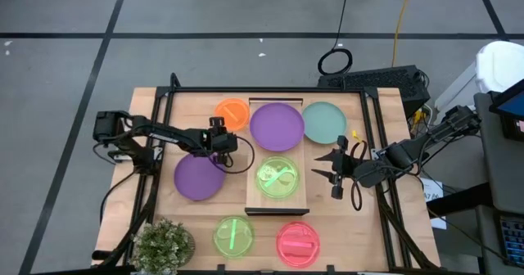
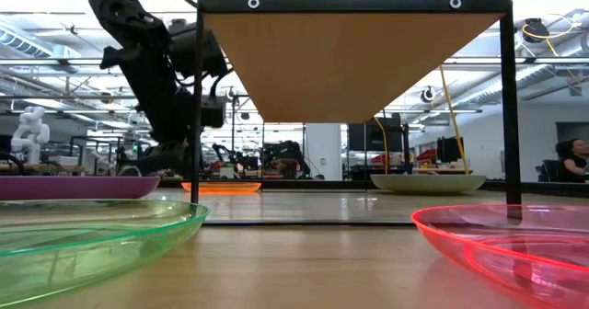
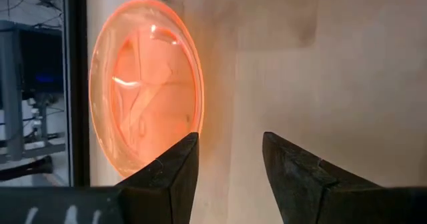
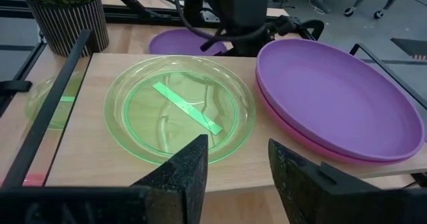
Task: Place and stack plates onto a shelf
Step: Stack the transparent orange plate on top of the transparent green plate on the shelf
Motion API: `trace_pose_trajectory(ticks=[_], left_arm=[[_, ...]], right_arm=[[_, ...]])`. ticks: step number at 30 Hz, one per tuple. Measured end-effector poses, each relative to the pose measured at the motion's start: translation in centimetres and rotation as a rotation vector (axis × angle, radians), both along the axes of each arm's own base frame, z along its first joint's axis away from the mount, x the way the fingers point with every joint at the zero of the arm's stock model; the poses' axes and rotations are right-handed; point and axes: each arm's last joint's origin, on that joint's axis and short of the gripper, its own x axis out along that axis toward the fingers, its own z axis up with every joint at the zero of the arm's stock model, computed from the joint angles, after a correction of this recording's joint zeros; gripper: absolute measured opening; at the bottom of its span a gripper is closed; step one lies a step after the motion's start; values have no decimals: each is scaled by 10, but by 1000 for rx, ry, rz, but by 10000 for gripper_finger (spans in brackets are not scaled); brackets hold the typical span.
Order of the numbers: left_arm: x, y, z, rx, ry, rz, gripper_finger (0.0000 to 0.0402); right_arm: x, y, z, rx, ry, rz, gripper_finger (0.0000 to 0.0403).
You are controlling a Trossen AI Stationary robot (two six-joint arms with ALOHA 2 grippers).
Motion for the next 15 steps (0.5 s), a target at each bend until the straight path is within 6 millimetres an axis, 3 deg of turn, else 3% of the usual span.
trace_pose_trajectory(ticks=[8,15], left_arm=[[3,16,-19,48,68,36,172],[3,17,-19,65,68,49,172]], right_arm=[[0,0,0,-1,0,1,141],[0,0,0,10,-2,-5,141]])
